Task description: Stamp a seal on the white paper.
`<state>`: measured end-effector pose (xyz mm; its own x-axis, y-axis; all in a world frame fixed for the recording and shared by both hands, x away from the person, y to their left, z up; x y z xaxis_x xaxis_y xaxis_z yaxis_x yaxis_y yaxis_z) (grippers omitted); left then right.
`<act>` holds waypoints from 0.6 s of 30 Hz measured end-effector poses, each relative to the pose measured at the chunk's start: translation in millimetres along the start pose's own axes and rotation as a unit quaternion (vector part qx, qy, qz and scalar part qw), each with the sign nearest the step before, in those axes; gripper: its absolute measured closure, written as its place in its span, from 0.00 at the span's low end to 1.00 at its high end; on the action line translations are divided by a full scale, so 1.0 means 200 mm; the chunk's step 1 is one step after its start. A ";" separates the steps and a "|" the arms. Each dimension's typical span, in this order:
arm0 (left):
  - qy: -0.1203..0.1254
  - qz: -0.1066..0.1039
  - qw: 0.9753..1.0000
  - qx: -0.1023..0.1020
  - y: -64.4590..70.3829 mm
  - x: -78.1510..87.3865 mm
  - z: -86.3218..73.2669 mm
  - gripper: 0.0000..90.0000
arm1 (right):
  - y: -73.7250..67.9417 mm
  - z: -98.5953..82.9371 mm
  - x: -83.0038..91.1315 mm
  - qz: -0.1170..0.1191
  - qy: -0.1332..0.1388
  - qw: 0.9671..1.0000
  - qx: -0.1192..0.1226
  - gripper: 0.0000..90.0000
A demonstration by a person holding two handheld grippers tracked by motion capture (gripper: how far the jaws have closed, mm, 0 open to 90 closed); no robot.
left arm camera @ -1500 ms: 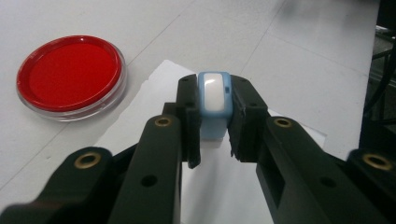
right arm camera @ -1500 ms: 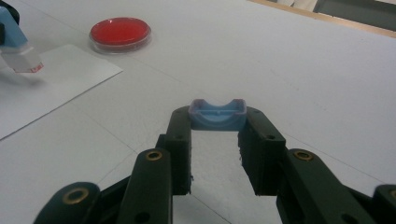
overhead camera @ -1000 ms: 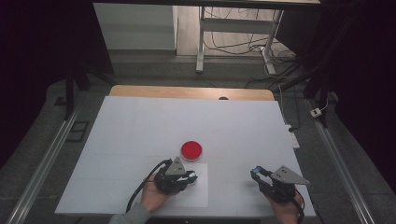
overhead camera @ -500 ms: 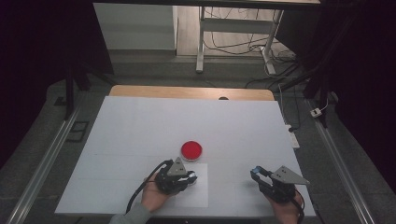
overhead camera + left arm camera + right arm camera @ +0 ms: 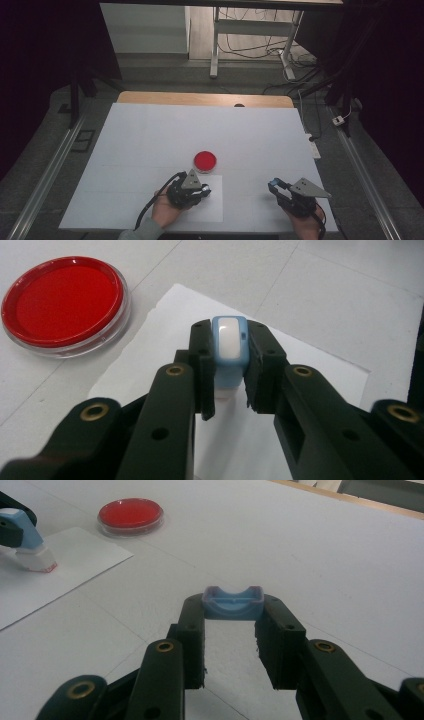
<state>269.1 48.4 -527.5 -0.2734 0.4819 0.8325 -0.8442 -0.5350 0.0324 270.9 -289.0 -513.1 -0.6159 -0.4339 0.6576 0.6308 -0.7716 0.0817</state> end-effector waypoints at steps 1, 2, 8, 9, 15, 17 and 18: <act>-0.002 0.000 1.000 -0.001 0.00 0.00 0.00 0.84 | 0.00 0.00 0.00 0.000 0.000 1.000 0.000 0.72; -0.004 0.001 1.000 -0.002 0.00 0.00 0.00 0.84 | 0.00 0.00 0.00 0.000 0.000 1.000 0.000 0.72; -0.013 0.007 1.000 -0.007 0.01 -0.01 0.01 0.84 | 0.00 0.00 0.00 0.001 0.000 1.000 -0.001 0.72; -0.013 0.007 1.000 -0.007 0.01 -0.01 0.00 0.84 | 0.00 0.00 0.00 0.000 -0.001 1.000 -0.001 0.72; -0.014 0.009 1.000 -0.007 0.01 -0.01 0.01 0.84 | 0.00 0.00 0.00 -0.003 -0.001 1.000 0.000 0.72; -0.015 0.009 1.000 -0.007 0.01 -0.01 0.01 0.84 | 0.00 0.00 0.00 -0.002 -0.002 1.000 0.000 0.72; -0.015 0.009 1.000 -0.007 0.01 -0.01 0.01 0.84 | 0.00 0.00 0.00 -0.002 -0.001 1.000 0.000 0.72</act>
Point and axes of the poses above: each handheld gripper's, and its own axes: x roughly backward along the jaws, z roughly out of its top, y roughly to its right, the point moved 2 cm from there along -x, roughly forward along the jaws, and after that the axes turned 13 degrees about -y, right-handed, at the moved point
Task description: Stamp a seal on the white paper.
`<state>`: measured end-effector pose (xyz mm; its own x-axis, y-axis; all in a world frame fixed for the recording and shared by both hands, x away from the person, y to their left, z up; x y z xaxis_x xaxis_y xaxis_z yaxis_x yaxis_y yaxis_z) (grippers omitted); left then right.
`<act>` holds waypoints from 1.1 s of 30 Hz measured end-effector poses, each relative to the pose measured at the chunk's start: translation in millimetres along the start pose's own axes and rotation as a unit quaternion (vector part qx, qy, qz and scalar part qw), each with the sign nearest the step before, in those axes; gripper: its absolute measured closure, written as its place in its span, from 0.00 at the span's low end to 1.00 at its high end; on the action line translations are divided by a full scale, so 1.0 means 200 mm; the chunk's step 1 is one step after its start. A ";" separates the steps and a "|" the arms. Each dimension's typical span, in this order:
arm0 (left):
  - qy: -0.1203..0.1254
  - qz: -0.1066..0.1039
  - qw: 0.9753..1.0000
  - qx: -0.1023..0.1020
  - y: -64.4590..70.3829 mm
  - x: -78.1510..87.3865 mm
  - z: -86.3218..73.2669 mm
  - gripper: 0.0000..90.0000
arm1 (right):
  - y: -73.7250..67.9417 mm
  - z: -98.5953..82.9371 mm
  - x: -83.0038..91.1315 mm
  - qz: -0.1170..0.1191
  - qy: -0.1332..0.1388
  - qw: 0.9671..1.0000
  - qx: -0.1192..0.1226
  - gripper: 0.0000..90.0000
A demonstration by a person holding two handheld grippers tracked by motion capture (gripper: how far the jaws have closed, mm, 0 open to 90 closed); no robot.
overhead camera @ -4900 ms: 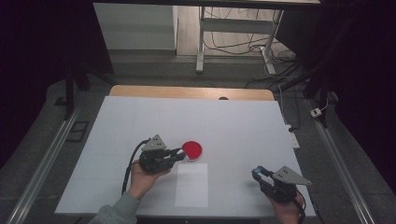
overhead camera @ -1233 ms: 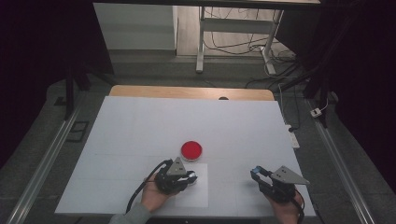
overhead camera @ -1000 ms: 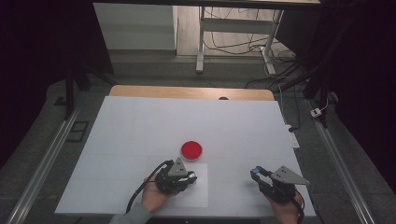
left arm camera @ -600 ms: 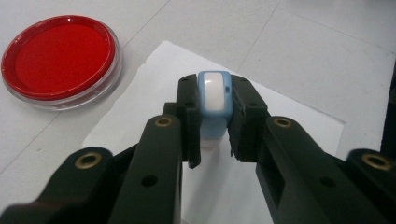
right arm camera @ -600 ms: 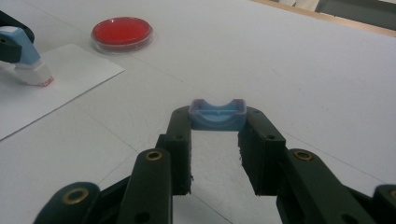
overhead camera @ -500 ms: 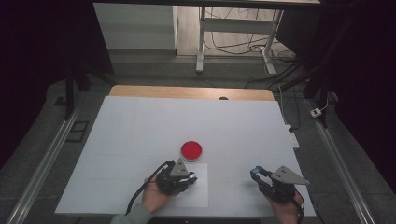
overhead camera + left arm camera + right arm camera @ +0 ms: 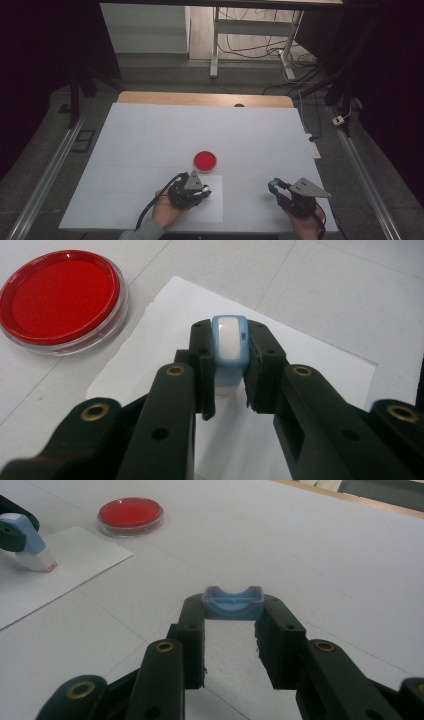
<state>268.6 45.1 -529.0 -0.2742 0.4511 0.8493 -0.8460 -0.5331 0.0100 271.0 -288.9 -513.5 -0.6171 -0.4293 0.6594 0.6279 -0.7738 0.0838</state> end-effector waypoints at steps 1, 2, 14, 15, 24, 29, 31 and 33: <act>-0.002 0.000 1.000 -0.001 0.00 0.00 0.00 0.84 | 0.00 0.00 0.00 0.002 0.000 1.000 0.000 0.72; -0.002 -0.001 1.000 -0.001 0.00 0.00 0.00 0.84 | 0.00 0.00 0.00 -0.001 0.000 1.000 0.000 0.72; -0.009 0.001 1.000 -0.002 0.00 0.00 0.00 0.85 | 0.00 0.00 0.00 0.001 0.001 1.000 0.001 0.72; -0.010 0.002 1.000 -0.003 0.00 0.00 0.00 0.85 | 0.00 0.00 0.00 0.002 0.001 1.000 0.001 0.72; -0.025 0.008 1.000 -0.011 0.01 0.00 0.02 0.85 | 0.00 0.00 0.00 0.001 0.001 1.000 0.001 0.72; -0.028 0.004 1.000 -0.010 0.00 0.00 0.03 0.85 | 0.00 0.00 0.00 0.001 0.001 1.000 0.001 0.72; -0.031 0.001 0.999 -0.010 0.00 0.00 0.03 0.85 | 0.00 0.00 0.00 0.001 0.001 1.000 0.001 0.72; -0.031 0.000 0.999 -0.010 0.00 0.00 0.03 0.85 | 0.00 0.00 0.00 0.001 0.001 1.000 0.001 0.72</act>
Point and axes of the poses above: each handheld gripper's, and its own axes: x roughly backward along the jaws, z roughly out of its top, y roughly to its right, the point moved 2 cm from there along -x, roughly forward along the jaws, and after that the axes turned 13 degrees about -y, right-handed, at the moved point
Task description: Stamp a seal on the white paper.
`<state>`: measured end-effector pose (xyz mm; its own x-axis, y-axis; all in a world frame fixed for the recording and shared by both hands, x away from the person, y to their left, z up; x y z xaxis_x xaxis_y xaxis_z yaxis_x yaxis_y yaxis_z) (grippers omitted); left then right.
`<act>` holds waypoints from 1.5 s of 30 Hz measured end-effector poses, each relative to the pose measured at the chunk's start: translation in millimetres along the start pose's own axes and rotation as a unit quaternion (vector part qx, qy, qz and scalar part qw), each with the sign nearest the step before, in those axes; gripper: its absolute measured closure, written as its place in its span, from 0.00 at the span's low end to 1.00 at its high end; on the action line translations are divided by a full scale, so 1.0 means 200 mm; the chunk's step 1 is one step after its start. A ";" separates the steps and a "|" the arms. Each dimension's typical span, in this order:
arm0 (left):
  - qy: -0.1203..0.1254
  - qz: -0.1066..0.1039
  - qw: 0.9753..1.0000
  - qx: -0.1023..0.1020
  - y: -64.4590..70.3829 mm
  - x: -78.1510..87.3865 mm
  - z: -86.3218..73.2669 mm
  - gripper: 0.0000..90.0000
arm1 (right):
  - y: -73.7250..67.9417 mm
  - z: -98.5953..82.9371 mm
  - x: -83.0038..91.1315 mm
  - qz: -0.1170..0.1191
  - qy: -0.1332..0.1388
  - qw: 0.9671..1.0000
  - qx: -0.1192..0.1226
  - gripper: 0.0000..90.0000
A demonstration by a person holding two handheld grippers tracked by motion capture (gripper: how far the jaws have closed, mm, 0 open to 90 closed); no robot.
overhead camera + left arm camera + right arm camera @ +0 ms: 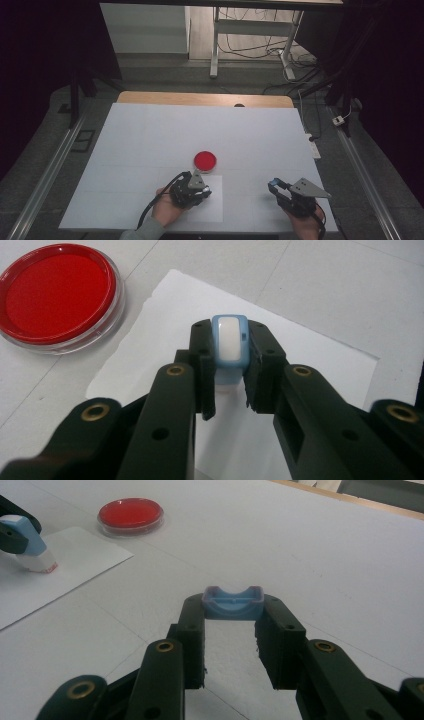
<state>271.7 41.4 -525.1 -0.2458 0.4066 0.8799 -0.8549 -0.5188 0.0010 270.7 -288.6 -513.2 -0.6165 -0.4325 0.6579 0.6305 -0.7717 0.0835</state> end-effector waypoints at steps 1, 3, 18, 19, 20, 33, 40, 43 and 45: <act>0.000 0.000 1.000 0.000 0.00 0.00 0.00 0.85 | 0.00 0.00 0.00 0.000 0.000 1.000 0.000 0.72; 0.000 0.000 1.000 0.000 0.00 0.00 0.00 0.85 | 0.00 0.00 0.00 0.000 0.000 1.000 0.000 0.72; 0.007 0.001 1.000 0.007 0.00 0.00 -0.01 0.85 | 0.00 0.00 0.01 -0.006 0.004 1.000 -0.002 0.72; 0.007 0.001 1.000 0.008 0.00 0.00 -0.01 0.84 | 0.00 0.00 0.01 -0.006 0.004 1.000 -0.002 0.72; 0.010 0.002 1.000 0.009 0.01 0.00 -0.01 0.84 | 0.00 0.00 0.01 -0.006 0.004 1.000 -0.002 0.72; 0.044 -0.012 0.999 0.020 -0.01 0.03 -0.01 0.84 | 0.01 0.00 0.01 -0.003 0.005 1.000 -0.001 0.72; 0.072 -0.020 0.996 0.038 -0.04 0.09 -0.02 0.84 | 0.00 0.00 0.01 -0.003 0.005 1.000 -0.001 0.72; 0.082 -0.024 0.995 0.045 -0.06 0.12 -0.02 0.84 | 0.01 0.00 0.01 -0.004 0.005 1.000 -0.001 0.72; 0.087 -0.025 0.995 0.048 -0.06 0.13 -0.03 0.84 | 0.01 0.00 0.01 -0.003 0.005 1.000 -0.001 0.72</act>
Point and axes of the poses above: each handheld gripper's, and its own axes: x roughly backward along the jaws, z roughly out of its top, y roughly to its right, the point moved 2 cm from there along -x, roughly forward along the jaws, and after that the axes turned 13 degrees about -y, right-handed, at the moved point
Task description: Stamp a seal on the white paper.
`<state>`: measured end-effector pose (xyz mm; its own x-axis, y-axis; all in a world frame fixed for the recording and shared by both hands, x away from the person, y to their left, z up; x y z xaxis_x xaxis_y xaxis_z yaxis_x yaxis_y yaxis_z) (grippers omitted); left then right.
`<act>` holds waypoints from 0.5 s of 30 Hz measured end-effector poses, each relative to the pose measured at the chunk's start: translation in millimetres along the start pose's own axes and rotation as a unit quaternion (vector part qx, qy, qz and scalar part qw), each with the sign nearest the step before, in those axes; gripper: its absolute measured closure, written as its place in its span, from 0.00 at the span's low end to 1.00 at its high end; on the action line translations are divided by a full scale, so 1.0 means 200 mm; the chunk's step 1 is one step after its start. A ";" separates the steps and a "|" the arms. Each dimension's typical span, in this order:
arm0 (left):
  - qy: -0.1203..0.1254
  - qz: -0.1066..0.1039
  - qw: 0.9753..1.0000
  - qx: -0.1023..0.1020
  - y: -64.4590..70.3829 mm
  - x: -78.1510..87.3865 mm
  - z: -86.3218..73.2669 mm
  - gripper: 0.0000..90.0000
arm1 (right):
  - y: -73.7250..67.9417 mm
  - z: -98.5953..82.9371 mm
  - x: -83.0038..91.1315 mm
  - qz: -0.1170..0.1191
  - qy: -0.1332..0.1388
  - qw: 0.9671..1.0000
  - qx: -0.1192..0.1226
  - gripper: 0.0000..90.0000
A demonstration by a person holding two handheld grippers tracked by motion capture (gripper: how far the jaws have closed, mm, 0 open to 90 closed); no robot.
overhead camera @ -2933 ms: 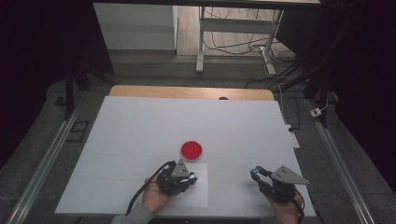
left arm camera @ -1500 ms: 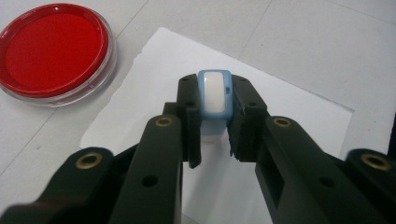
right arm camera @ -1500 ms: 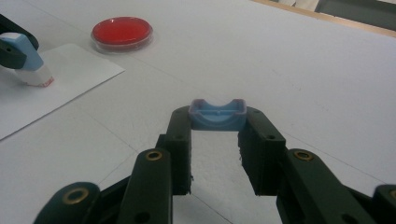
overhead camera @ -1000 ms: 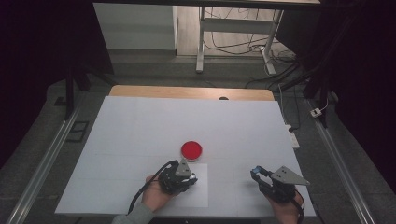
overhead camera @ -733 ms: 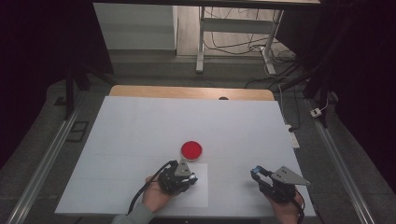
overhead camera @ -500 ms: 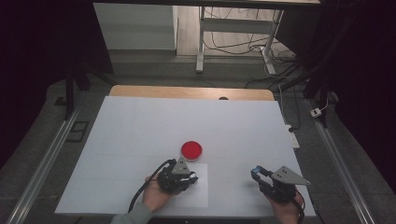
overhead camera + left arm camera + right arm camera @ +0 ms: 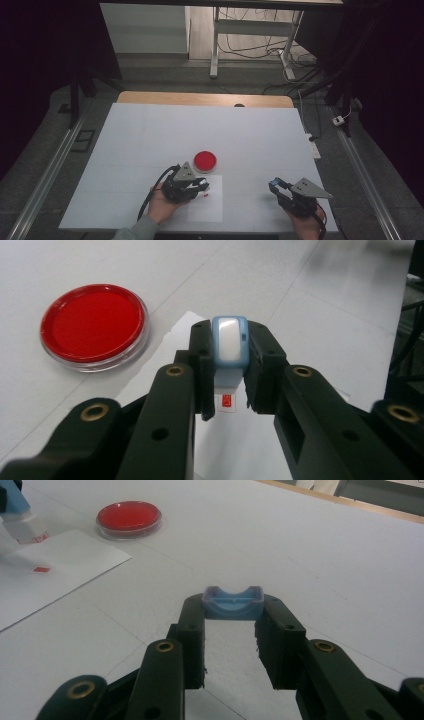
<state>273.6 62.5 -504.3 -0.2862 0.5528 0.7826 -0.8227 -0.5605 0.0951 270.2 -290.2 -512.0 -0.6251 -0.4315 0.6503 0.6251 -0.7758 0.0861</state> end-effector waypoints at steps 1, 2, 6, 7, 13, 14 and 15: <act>0.002 -0.001 1.000 0.001 0.00 0.01 0.00 0.84 | 0.00 0.00 0.00 0.000 0.000 1.000 0.000 0.72; 0.004 -0.003 1.000 0.002 -0.01 0.01 0.00 0.84 | 0.00 0.00 0.00 0.000 0.000 1.000 0.000 0.72; 0.010 -0.009 1.000 0.006 -0.01 0.03 0.00 0.84 | 0.00 0.00 0.00 0.000 0.000 1.000 0.000 0.72; 0.012 -0.009 1.000 0.008 -0.02 0.04 0.00 0.84 | 0.00 0.00 0.00 0.000 0.000 1.000 0.000 0.72; 0.023 -0.016 0.999 0.015 -0.03 0.07 0.00 0.84 | 0.00 0.00 0.00 0.000 0.000 1.000 0.001 0.72; 0.024 -0.017 0.999 0.016 -0.03 0.08 0.00 0.84 | 0.00 0.00 0.00 0.000 0.000 1.000 0.001 0.72; 0.026 -0.019 0.999 0.017 -0.03 0.08 0.00 0.84 | 0.00 0.00 0.00 0.000 0.000 1.000 0.001 0.72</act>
<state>273.8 75.5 -492.5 -0.2812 0.6048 0.7451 -0.8169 -0.5583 0.1449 270.2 -289.7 -512.0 -0.6253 -0.4305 0.6509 0.6259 -0.7748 0.0888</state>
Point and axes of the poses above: each handheld gripper's, and its own axes: x roughly backward along the jaws, z roughly out of its top, y roughly to its right, the point moved 2 cm from there along -x, roughly forward along the jaws, and after that the axes turned 13 degrees about -y, right-handed, at the moved point
